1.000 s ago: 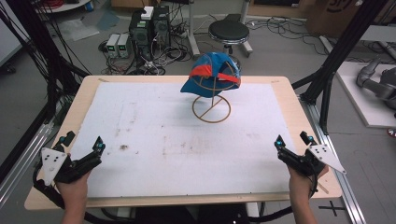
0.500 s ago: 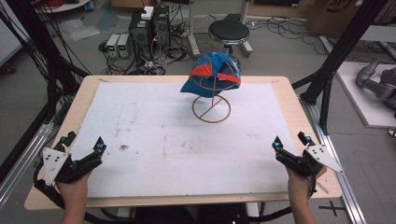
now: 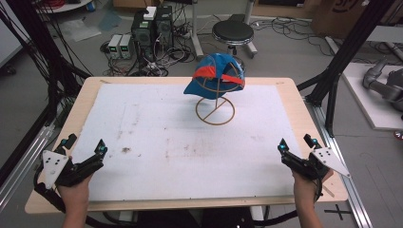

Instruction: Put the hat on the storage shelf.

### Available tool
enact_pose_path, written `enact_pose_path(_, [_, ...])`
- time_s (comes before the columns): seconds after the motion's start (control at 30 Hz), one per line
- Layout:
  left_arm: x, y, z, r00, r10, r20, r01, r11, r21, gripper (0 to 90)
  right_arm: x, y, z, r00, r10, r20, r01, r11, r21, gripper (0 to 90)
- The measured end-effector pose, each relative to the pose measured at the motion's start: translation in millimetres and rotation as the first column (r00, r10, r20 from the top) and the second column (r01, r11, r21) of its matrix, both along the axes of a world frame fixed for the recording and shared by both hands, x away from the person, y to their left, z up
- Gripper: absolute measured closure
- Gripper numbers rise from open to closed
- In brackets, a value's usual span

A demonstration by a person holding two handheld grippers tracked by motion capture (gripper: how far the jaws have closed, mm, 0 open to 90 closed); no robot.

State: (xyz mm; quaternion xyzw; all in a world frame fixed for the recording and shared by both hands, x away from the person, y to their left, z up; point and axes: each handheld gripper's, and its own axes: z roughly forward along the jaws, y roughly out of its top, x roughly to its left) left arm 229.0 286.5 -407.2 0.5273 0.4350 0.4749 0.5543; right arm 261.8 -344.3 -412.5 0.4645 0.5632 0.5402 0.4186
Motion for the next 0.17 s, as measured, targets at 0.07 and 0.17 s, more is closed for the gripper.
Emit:
enact_pose_path(0.07, [-0.3,-0.1,0.1,1.0,0.0,0.002,0.0,1.0,-0.001,12.4,0.3,0.1,0.7,1.0,0.006,0.006,-0.006,1.0,-0.012,12.2])
enact_pose_path(0.17, [-0.4,0.1,0.1,1.0,0.001,0.004,-0.001,1.0,-0.002,12.4,0.9,0.0,0.7,0.9999,0.011,0.013,-0.011,1.0,-0.02,12.1])
